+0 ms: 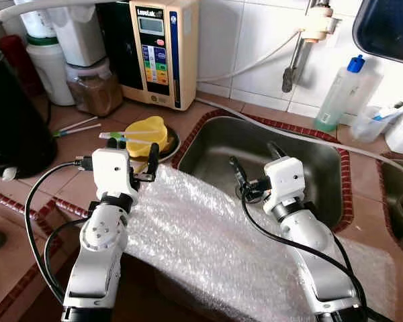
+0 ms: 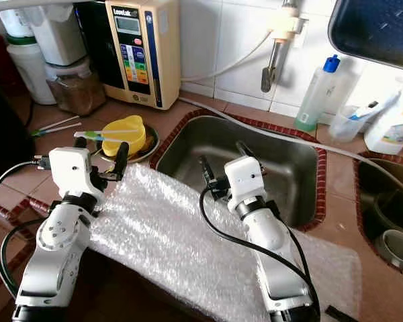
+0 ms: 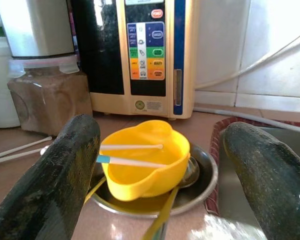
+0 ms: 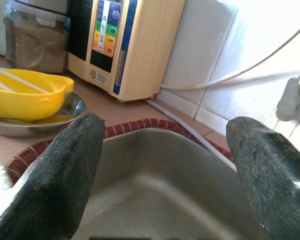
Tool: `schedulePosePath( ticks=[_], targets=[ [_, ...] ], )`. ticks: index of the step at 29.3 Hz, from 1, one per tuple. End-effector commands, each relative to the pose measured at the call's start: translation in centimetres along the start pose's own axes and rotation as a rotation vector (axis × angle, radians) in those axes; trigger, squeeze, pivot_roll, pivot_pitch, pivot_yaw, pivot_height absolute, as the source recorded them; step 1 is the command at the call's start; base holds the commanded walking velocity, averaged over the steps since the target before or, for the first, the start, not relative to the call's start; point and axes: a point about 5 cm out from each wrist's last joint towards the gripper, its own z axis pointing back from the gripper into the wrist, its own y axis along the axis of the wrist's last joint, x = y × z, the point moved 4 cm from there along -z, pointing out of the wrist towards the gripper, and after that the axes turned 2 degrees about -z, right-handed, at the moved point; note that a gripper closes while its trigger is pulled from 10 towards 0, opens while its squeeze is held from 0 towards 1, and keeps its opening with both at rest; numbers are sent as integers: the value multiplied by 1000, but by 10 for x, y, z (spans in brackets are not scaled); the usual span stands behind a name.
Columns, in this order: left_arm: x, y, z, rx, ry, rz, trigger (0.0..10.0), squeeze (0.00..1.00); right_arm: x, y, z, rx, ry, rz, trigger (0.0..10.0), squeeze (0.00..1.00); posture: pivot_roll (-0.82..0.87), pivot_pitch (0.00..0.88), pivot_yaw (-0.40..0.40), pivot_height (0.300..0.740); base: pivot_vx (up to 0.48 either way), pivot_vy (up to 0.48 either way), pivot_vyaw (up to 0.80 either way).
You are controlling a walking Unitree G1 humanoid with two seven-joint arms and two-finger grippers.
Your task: Kitchen organization
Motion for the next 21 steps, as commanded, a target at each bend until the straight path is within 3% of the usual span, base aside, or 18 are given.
schedulePosePath(
  ticks=[1,12,21],
  targets=[
    [0,3,-2,4,-3,5,10000,0,-2,-1,-1,0,9,5,10000,0,123,0,5,740,304,0,0],
    [2,5,0,25,-2,32,10000,0,0,-4,1,-9,7,11,10000,0,124,0,7,740,265,0,0],
    [4,0,2,-6,-15,19,10000,0,-1,-6,2,-15,6,11,10000,0,124,0,8,740,0,0,0]
  ],
)
